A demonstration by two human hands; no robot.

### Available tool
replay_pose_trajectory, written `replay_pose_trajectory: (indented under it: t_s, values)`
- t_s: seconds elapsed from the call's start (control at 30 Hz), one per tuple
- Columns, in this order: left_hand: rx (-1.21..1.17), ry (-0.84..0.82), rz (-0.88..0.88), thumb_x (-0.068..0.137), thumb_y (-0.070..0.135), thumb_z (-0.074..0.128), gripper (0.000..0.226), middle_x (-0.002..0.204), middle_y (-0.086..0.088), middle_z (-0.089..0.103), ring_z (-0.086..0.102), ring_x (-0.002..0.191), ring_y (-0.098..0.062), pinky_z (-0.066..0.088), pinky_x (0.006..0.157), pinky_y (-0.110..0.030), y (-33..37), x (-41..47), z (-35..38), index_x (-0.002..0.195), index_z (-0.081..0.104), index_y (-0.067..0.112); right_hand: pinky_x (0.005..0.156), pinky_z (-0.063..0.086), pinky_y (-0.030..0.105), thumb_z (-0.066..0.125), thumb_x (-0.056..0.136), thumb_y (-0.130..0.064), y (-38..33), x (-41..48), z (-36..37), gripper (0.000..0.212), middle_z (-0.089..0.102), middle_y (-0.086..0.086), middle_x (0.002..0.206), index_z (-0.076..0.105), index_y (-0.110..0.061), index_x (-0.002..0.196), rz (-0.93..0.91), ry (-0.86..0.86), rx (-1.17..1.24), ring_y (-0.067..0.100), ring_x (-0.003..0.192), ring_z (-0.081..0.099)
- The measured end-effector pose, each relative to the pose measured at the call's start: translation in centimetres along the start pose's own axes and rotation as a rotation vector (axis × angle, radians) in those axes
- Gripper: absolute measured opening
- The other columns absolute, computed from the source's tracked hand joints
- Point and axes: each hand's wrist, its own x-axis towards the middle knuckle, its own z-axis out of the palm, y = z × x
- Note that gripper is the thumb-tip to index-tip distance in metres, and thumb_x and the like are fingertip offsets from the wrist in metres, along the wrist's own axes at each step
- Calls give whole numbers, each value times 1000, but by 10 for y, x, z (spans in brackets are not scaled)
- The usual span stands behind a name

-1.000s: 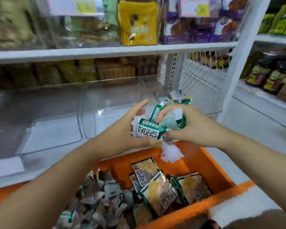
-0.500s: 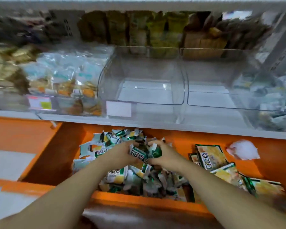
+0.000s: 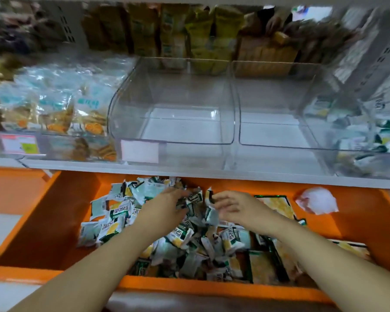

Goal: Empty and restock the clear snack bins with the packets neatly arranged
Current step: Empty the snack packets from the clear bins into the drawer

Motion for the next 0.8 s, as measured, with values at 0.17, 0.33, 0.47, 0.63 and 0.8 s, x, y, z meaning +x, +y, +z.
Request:
replay_pose_trajectory:
  t_s: [0.17,0.33,0.47,0.63,0.8]
  values:
    - [-201,115,305,93,29,57,29,114,13,63,60,97,-5,51,85,-28,97,-1,-20,122,59,31,88,49,21,65,88,-10,-6,-68,-70,35,63,-9,108,55,-36,109,-156,191,-19,11,99,63]
    - [-269,212,560,93,22,57,23,107,19,63,59,90,4,49,86,-25,204,18,-37,112,64,32,83,52,21,62,90,-7,4,-127,-145,34,66,-11,102,58,-37,104,-258,481,44,5,88,64]
    - [-220,276,740,93,17,56,21,102,14,65,54,87,3,44,81,-14,273,50,-45,110,66,25,79,50,15,63,87,1,35,-159,-194,33,67,-1,98,61,-30,97,-309,774,195,9,86,63]
    - [-103,226,888,92,14,59,24,106,7,64,51,93,2,27,77,5,353,97,-53,115,66,15,86,43,12,65,87,-6,83,-179,-250,24,65,-6,102,62,-25,101,-198,1127,140,-4,90,58]
    - [95,-313,696,90,28,65,45,134,2,51,51,110,-8,41,76,-3,415,149,-52,133,51,31,101,35,23,63,87,-8,118,-192,-276,39,54,-8,130,61,-25,122,-91,1098,-21,3,112,53]
